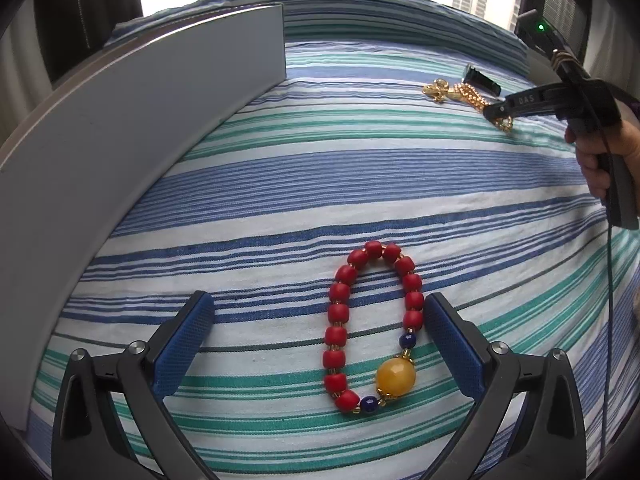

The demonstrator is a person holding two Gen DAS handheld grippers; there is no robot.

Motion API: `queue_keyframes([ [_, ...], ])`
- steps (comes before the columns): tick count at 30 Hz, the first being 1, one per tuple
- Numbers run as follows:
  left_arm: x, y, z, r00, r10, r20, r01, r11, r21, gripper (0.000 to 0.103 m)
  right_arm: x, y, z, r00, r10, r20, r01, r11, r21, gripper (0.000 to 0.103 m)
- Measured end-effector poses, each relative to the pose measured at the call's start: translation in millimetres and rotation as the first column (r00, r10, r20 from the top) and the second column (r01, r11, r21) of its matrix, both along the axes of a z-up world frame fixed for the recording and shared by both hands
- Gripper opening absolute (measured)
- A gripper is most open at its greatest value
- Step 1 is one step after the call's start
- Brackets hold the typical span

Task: Organize jewelry
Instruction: 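Open the left tool over the red bracelet while the right tool grasps the amber bead strand, then drag the amber bead strand away from the gold pendant and release it, then grasp the gold pendant cluster with the right tool and set it beside the amber strand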

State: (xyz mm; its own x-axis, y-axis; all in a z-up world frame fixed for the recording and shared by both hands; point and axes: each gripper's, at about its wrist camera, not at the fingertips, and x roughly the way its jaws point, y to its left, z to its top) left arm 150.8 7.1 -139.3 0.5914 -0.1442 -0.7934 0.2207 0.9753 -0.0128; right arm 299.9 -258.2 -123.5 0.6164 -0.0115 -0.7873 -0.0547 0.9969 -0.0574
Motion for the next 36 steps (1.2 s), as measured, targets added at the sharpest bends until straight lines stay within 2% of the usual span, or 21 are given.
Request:
queue_keyframes([
  [5,0,0,0,1.000,0.000,0.001,0.000,1.000,0.000,0.103,-54,13,-4,0.995,0.085,-0.057,-0.084,0.996,0.019,0.016],
  [8,0,0,0,1.000,0.000,0.001,0.000,1.000,0.000,0.103,-101,16,-6,0.989,0.112,-0.097,-0.105,0.992,0.071,0.016],
  [13,1,0,0,1.000,0.000,0.002,0.000,1.000,-0.001,0.103,-175,14,-11,0.989,0.097,-0.116,-0.086,0.991,0.101,0.016],
  [17,1,0,0,1.000,-0.001,0.002,0.001,1.000,-0.001,0.103,-220,9,-15,0.994,0.056,-0.090,-0.046,0.992,0.114,0.017],
  [18,1,0,0,1.000,-0.001,0.002,0.001,1.000,-0.001,0.103,-229,11,-17,0.996,0.037,-0.081,-0.027,0.992,0.121,0.020],
  [19,1,0,0,1.000,-0.001,0.002,0.001,1.000,-0.001,0.103,-240,7,-17,0.997,0.016,-0.069,-0.007,0.990,0.138,0.035],
  [21,1,0,0,1.000,-0.002,0.002,0.002,1.000,-0.001,0.103,-254,3,-15,0.999,-0.020,-0.037,0.027,0.982,0.189,0.053],
  [22,1,0,0,1.000,-0.002,0.002,0.002,1.000,-0.001,0.103,-257,2,-12,0.999,-0.026,-0.029,0.031,0.978,0.206,0.053],
  [26,1,1,0,1.000,-0.002,0.002,0.002,1.000,-0.001,0.103,-247,4,9,0.999,0.011,-0.034,-0.005,0.988,0.157,0.053],
  [29,1,1,0,1.000,-0.002,0.002,0.002,1.000,-0.002,0.103,-216,3,34,0.998,0.042,-0.050,-0.032,0.983,0.181,0.053],
  [32,1,1,0,1.000,-0.002,0.002,0.002,1.000,-0.002,0.103,-161,0,53,0.995,0.068,-0.078,-0.045,0.963,0.264,0.053],
  [36,1,1,0,1.000,-0.002,0.002,0.002,1.000,-0.002,0.103,-67,9,55,0.993,0.061,-0.104,-0.034,0.969,0.243,0.053],
])
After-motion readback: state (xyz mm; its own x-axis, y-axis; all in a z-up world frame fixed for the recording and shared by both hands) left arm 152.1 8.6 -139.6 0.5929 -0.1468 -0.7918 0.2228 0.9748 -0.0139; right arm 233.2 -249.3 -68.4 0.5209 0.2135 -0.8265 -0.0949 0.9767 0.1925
